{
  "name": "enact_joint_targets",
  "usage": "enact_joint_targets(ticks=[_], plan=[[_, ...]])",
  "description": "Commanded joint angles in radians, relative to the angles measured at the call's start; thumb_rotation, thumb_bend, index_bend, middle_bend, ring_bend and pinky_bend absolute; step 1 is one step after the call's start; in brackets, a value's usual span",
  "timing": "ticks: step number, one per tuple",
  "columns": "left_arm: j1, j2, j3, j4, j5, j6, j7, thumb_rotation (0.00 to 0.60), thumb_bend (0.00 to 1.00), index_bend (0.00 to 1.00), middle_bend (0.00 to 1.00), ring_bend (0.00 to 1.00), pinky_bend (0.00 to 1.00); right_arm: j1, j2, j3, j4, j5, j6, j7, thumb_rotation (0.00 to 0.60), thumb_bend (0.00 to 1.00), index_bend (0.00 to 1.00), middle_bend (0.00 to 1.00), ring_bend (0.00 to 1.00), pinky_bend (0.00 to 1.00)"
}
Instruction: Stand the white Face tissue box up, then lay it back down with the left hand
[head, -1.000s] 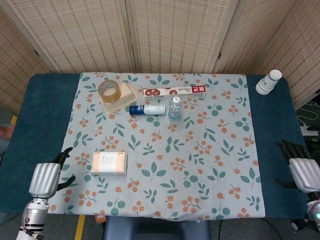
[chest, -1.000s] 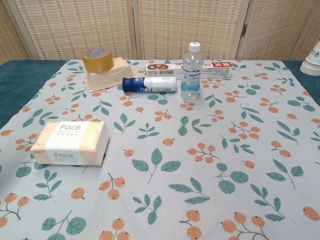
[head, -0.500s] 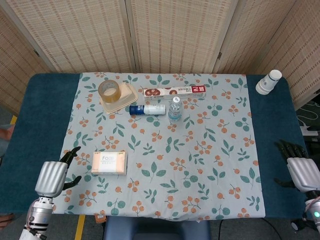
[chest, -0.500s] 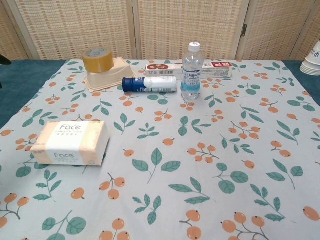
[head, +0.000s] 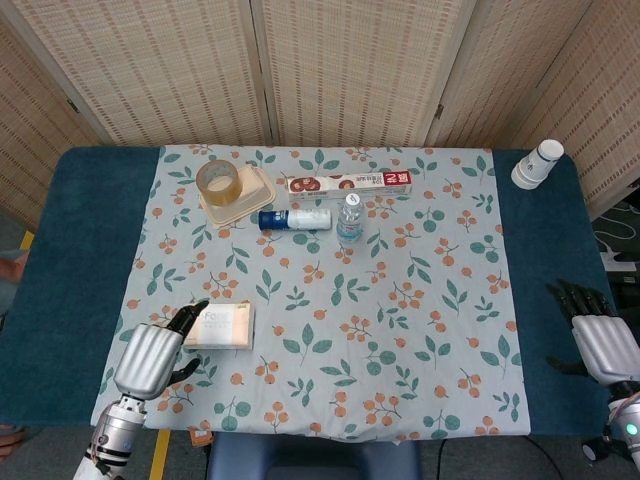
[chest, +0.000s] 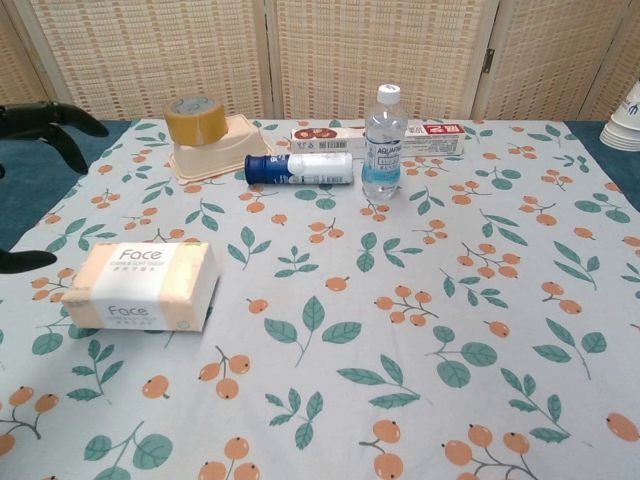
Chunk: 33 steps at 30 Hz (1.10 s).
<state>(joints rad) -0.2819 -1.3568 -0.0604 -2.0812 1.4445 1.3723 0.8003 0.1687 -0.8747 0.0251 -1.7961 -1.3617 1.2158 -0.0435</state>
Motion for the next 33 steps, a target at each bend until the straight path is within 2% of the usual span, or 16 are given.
enact_joint_targets(ticks=[1, 6, 11, 22, 27, 33], plan=[[-0.047, -0.154, -0.041, -0.074, -0.161, 0.007, 0.324, 0.600, 0.18, 0.12, 0.23, 0.88, 0.96, -0.010, 0.006, 0.001, -0.001, -0.016, 0.025, 0.020, 0.600, 0.12, 0.03, 0.00, 0.00, 0.00], [-0.086, -0.266, -0.062, -0.054, -0.304, 0.036, 0.478, 0.600, 0.18, 0.10, 0.20, 0.88, 0.96, -0.044, 0.003, 0.010, 0.007, -0.057, 0.121, 0.024, 0.600, 0.12, 0.03, 0.00, 0.00, 0.00], [-0.121, -0.326, -0.087, -0.011, -0.399, 0.049, 0.505, 0.600, 0.18, 0.08, 0.19, 0.88, 0.96, -0.087, -0.008, 0.007, 0.012, -0.117, 0.227, 0.021, 0.600, 0.12, 0.03, 0.00, 0.00, 0.00], [-0.235, -0.383, -0.145, 0.020, -0.518, 0.072, 0.611, 0.600, 0.18, 0.07, 0.15, 0.88, 0.96, -0.086, -0.007, 0.007, 0.016, -0.123, 0.215, 0.034, 0.600, 0.12, 0.03, 0.00, 0.00, 0.00], [-0.283, -0.387, -0.146, 0.054, -0.597, 0.060, 0.644, 0.600, 0.18, 0.06, 0.13, 0.88, 0.95, -0.086, -0.002, 0.009, 0.014, -0.113, 0.208, 0.044, 0.600, 0.12, 0.03, 0.00, 0.00, 0.00], [-0.328, -0.400, -0.145, 0.126, -0.639, 0.057, 0.639, 0.600, 0.18, 0.05, 0.12, 0.88, 0.96, -0.086, 0.001, 0.009, 0.011, -0.112, 0.201, 0.044, 0.600, 0.12, 0.03, 0.00, 0.00, 0.00]])
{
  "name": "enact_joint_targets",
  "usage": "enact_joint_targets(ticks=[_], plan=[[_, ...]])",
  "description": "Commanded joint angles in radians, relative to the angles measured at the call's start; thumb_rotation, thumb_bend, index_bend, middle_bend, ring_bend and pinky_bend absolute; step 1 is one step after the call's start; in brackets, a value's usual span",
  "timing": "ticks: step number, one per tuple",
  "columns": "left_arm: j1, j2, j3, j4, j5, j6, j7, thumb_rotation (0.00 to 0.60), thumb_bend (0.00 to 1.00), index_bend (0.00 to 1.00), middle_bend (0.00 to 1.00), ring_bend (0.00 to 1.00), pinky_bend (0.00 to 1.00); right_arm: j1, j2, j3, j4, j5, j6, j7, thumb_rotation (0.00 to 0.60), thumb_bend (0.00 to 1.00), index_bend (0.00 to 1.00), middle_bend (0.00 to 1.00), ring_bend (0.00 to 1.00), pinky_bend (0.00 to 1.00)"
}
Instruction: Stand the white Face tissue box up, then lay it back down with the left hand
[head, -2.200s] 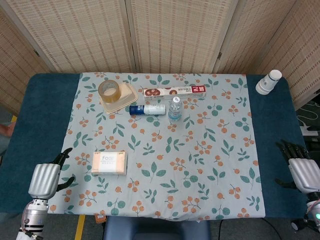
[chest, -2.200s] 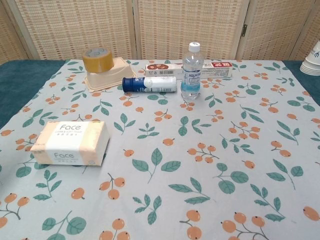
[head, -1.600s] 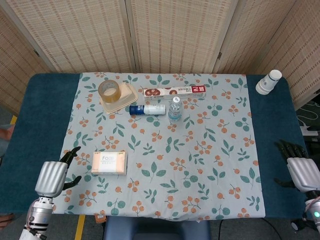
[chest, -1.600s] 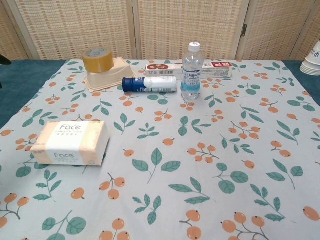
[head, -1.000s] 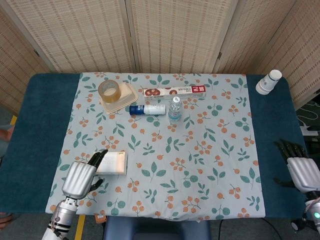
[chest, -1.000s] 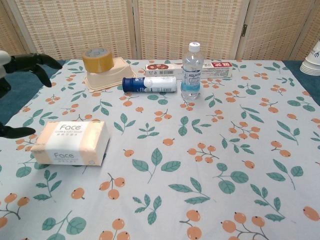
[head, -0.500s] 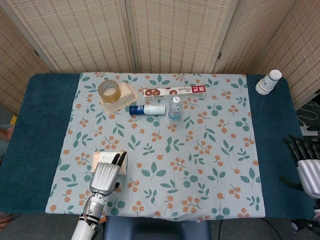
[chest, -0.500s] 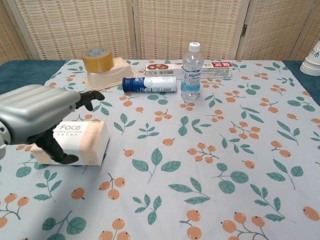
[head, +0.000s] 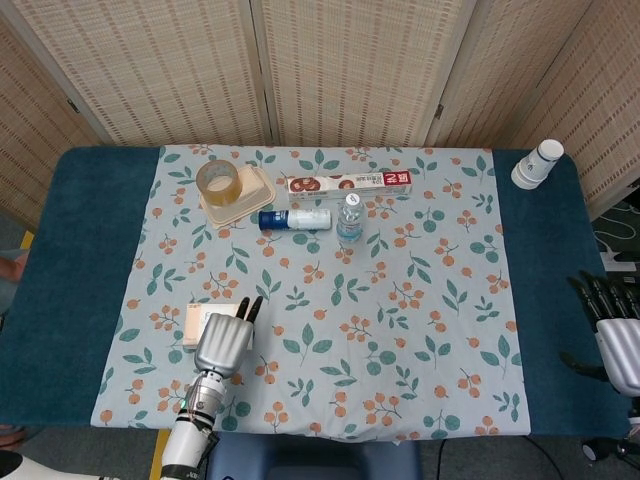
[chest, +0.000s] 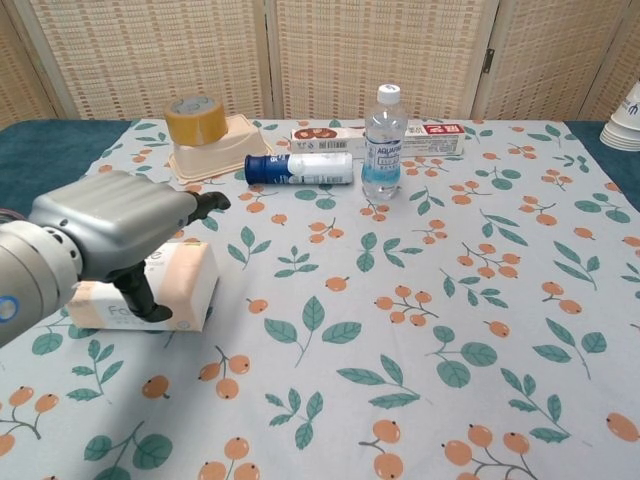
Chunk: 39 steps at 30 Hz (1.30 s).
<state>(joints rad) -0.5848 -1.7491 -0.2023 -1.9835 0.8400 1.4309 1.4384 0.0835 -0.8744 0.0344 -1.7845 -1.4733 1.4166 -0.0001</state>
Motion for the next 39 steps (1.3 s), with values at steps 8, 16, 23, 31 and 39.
enact_joint_targets(ticks=[8, 16, 23, 31, 39], plan=[[-0.069, 0.008, -0.036, 0.060, -0.143, -0.008, -0.025, 0.600, 0.18, 0.06, 0.13, 0.88, 0.96, -0.005, 0.011, -0.003, -0.005, -0.010, 0.002, 0.014, 0.600, 0.12, 0.03, 0.00, 0.00, 0.00], [-0.118, 0.008, -0.040, 0.080, -0.193, -0.020, -0.065, 0.600, 0.18, 0.09, 0.16, 0.88, 0.96, -0.005, 0.016, -0.010, -0.012, -0.021, -0.005, 0.008, 0.600, 0.12, 0.03, 0.00, 0.00, 0.00], [-0.160, -0.002, -0.026, 0.089, -0.219, 0.006, -0.054, 0.600, 0.18, 0.11, 0.19, 0.90, 0.97, -0.004, 0.018, -0.005, -0.010, -0.008, -0.010, 0.013, 0.600, 0.12, 0.03, 0.00, 0.00, 0.00], [-0.204, -0.032, -0.016, 0.159, -0.277, 0.022, -0.036, 0.600, 0.18, 0.12, 0.18, 0.90, 0.97, -0.006, 0.021, -0.003, -0.009, -0.007, -0.008, 0.021, 0.600, 0.12, 0.03, 0.00, 0.00, 0.00], [-0.229, -0.032, -0.010, 0.176, -0.317, 0.032, -0.037, 0.600, 0.18, 0.17, 0.24, 0.91, 0.98, -0.005, 0.024, -0.004, -0.009, -0.010, -0.012, 0.024, 0.600, 0.12, 0.03, 0.00, 0.00, 0.00]])
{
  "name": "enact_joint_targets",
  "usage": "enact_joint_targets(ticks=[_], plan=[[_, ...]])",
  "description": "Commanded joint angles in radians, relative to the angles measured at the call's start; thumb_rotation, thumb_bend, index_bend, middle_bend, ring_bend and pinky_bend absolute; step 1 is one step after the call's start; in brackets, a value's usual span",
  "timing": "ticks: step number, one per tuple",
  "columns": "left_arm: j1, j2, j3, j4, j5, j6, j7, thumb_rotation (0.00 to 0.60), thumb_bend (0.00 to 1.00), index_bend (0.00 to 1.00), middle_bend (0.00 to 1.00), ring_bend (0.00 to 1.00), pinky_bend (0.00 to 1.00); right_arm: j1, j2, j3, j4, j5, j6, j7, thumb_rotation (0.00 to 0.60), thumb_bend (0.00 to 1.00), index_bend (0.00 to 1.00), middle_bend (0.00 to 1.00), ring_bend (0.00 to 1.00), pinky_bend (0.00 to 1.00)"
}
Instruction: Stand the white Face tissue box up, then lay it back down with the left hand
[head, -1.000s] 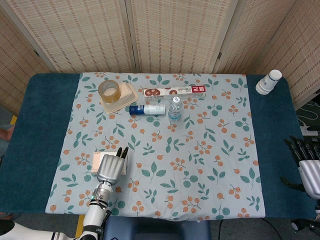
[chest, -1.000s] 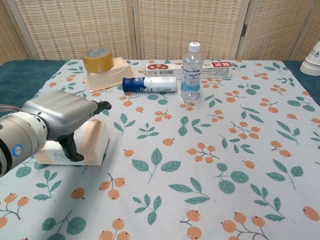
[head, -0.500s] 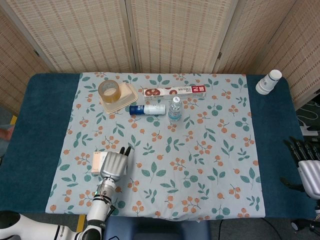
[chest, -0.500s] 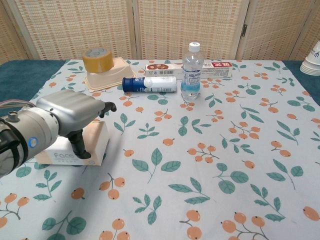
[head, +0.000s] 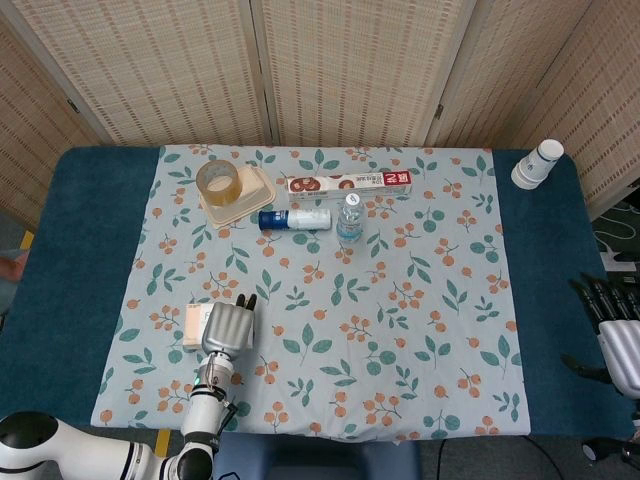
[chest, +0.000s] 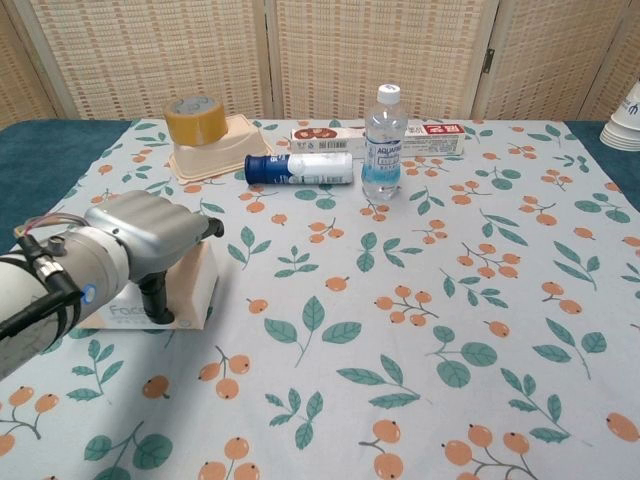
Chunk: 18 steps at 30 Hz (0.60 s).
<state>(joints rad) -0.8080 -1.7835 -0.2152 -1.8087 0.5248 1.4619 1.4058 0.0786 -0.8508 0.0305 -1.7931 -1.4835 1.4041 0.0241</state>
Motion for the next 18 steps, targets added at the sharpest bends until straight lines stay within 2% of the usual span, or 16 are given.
enact_joint_targets(ticks=[1, 9, 14, 16, 18], plan=[[-0.007, 0.004, 0.006, 0.000, 0.003, 0.002, -0.009, 0.600, 0.18, 0.19, 0.27, 0.92, 0.98, 0.000, 0.000, 0.000, 0.000, 0.001, 0.000, 0.000, 0.600, 0.12, 0.03, 0.00, 0.00, 0.00], [-0.018, 0.012, 0.041, -0.001, 0.076, 0.026, -0.045, 0.600, 0.25, 0.46, 0.54, 0.97, 1.00, 0.001, 0.002, 0.001, 0.000, 0.004, -0.005, 0.004, 0.600, 0.12, 0.03, 0.00, 0.00, 0.00], [-0.014, 0.039, 0.048, -0.057, 0.145, 0.048, -0.087, 0.600, 0.27, 0.49, 0.58, 0.99, 1.00, 0.004, 0.002, 0.004, 0.002, 0.011, -0.011, 0.009, 0.600, 0.12, 0.03, 0.00, 0.00, 0.00], [-0.009, 0.055, 0.043, -0.094, 0.219, 0.060, -0.140, 0.600, 0.27, 0.49, 0.58, 1.00, 1.00, 0.006, 0.002, 0.004, 0.003, 0.013, -0.016, 0.009, 0.600, 0.12, 0.03, 0.00, 0.00, 0.00], [0.007, 0.065, 0.040, -0.112, 0.331, 0.069, -0.246, 0.600, 0.27, 0.50, 0.59, 1.00, 1.00, 0.008, 0.002, 0.004, 0.003, 0.014, -0.020, 0.008, 0.600, 0.12, 0.03, 0.00, 0.00, 0.00]])
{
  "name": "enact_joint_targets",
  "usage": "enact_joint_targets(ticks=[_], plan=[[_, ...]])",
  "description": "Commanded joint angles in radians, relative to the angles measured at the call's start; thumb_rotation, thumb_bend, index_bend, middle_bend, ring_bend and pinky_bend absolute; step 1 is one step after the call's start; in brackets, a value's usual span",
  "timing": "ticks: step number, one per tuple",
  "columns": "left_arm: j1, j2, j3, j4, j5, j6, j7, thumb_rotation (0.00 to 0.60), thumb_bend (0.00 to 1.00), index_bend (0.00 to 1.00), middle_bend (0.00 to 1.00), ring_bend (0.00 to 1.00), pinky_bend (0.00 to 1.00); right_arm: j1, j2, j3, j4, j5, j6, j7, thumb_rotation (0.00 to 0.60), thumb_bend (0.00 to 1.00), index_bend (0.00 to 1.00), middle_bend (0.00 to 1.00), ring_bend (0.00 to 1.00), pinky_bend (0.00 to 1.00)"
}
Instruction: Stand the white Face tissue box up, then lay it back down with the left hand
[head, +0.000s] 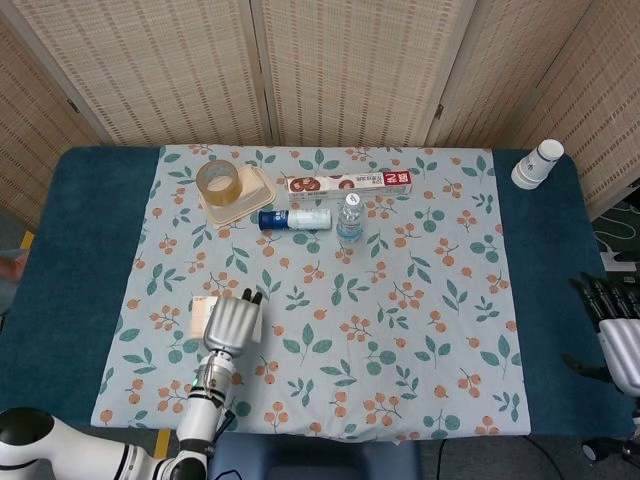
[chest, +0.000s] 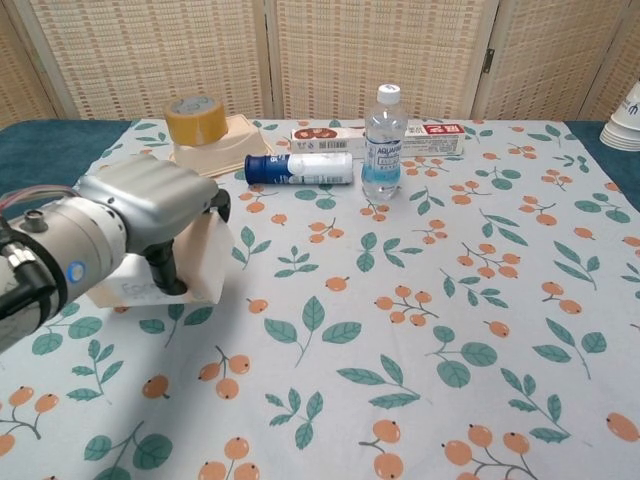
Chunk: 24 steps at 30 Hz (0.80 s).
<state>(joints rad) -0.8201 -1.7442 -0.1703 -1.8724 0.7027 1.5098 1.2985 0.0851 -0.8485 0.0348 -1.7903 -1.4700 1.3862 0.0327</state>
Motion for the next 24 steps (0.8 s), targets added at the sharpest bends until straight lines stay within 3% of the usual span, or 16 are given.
enact_joint_targets(ticks=[1, 3, 7, 12, 15, 21, 24], plan=[[0.028, 0.028, -0.005, -0.048, 0.202, 0.023, -0.195, 0.600, 0.27, 0.50, 0.59, 1.00, 1.00, 0.002, 0.000, 0.000, 0.000, 0.002, -0.004, -0.001, 0.600, 0.12, 0.03, 0.00, 0.00, 0.00], [0.053, 0.029, -0.010, -0.037, 0.287, 0.021, -0.335, 0.600, 0.26, 0.51, 0.61, 1.00, 1.00, 0.003, 0.000, 0.000, -0.001, 0.003, -0.007, -0.001, 0.600, 0.12, 0.03, 0.00, 0.00, 0.00], [0.090, 0.034, -0.029, -0.011, 0.338, -0.011, -0.535, 0.600, 0.25, 0.53, 0.63, 1.00, 1.00, 0.007, 0.000, 0.000, -0.001, 0.007, -0.017, -0.002, 0.600, 0.12, 0.03, 0.00, 0.00, 0.00], [0.152, -0.031, -0.046, 0.155, 0.510, 0.034, -0.901, 0.600, 0.24, 0.51, 0.61, 1.00, 1.00, 0.011, -0.006, 0.003, -0.001, 0.021, -0.025, -0.016, 0.600, 0.12, 0.03, 0.00, 0.00, 0.00], [0.187, -0.064, -0.067, 0.220, 0.526, 0.045, -1.070, 0.600, 0.24, 0.50, 0.60, 1.00, 1.00, 0.013, -0.008, 0.005, -0.001, 0.027, -0.029, -0.023, 0.600, 0.12, 0.03, 0.00, 0.00, 0.00], [0.242, -0.140, -0.102, 0.372, 0.527, 0.070, -1.277, 0.600, 0.22, 0.48, 0.59, 1.00, 1.00, 0.016, -0.016, 0.007, -0.003, 0.038, -0.033, -0.046, 0.600, 0.12, 0.03, 0.00, 0.00, 0.00], [0.256, -0.165, -0.105, 0.424, 0.531, 0.068, -1.314, 0.600, 0.22, 0.46, 0.56, 1.00, 1.00, 0.017, -0.018, 0.007, -0.004, 0.040, -0.035, -0.048, 0.600, 0.12, 0.03, 0.00, 0.00, 0.00]])
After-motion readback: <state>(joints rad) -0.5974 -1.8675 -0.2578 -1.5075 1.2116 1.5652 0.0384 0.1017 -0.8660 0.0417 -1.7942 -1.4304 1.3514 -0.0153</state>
